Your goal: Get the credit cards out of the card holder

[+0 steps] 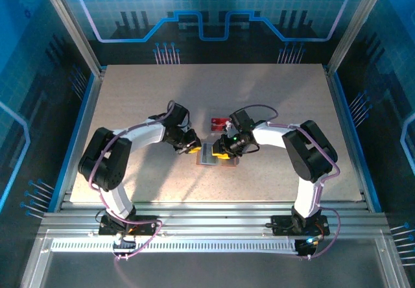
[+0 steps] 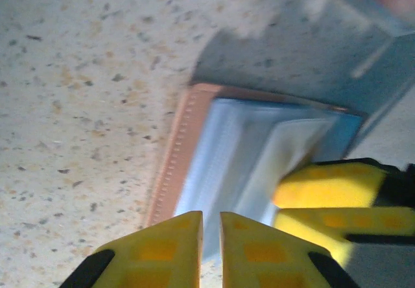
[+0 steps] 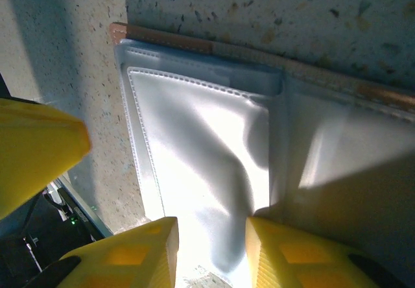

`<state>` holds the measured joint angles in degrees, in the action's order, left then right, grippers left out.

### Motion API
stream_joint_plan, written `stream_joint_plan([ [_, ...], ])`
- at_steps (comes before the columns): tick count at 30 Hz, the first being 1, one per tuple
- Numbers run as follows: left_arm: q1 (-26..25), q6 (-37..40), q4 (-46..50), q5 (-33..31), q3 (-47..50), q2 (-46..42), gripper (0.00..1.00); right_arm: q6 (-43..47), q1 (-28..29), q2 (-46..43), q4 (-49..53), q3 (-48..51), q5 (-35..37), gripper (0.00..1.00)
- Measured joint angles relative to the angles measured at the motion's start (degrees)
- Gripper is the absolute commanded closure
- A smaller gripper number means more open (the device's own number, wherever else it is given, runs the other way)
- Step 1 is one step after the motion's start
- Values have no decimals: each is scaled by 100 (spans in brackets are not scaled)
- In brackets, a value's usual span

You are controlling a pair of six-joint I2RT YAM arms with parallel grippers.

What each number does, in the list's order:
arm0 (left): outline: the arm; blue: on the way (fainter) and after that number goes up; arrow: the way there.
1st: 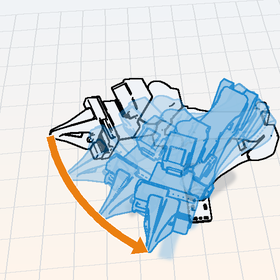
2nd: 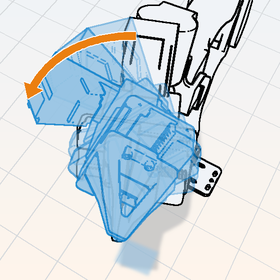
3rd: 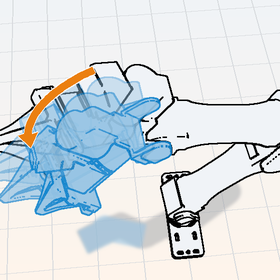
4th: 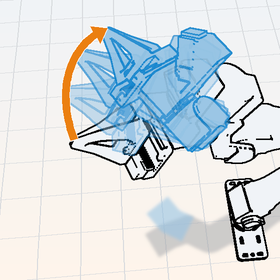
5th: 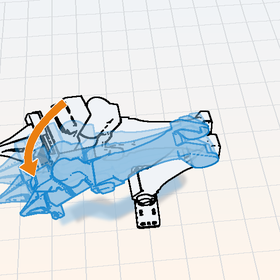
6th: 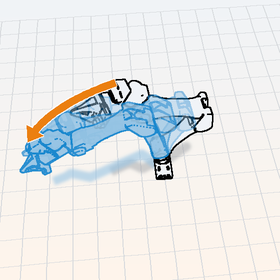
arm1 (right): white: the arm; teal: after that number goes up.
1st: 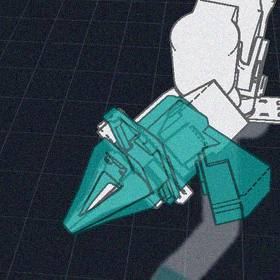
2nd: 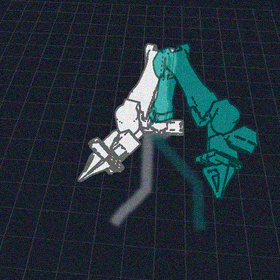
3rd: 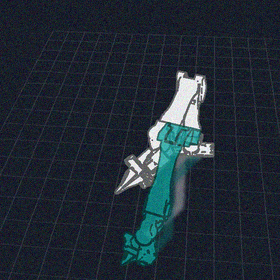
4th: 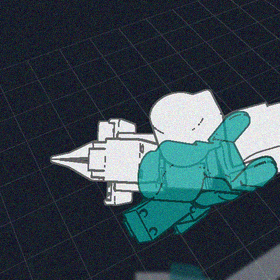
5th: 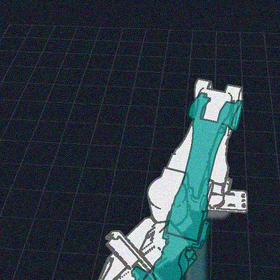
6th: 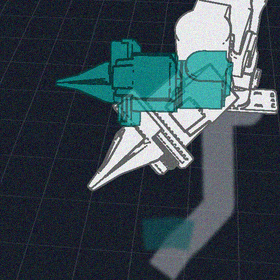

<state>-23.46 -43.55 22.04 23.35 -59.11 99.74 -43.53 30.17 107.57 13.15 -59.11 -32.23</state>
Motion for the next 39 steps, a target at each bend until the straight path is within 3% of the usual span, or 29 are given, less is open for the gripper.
stream_joint_plan([
  [14, -221, -461, -621, 400, 0, 306, 73, -70, -4, 0, -127, 33, -42, 67],
  [25, -249, -457, -654, 439, 0, 525, 72, -151, -26, -2, -245, 118, -87, 67],
  [39, -264, -555, -782, 507, 0, 551, 85, -216, -26, -35, -402, 219, -131, 69],
])
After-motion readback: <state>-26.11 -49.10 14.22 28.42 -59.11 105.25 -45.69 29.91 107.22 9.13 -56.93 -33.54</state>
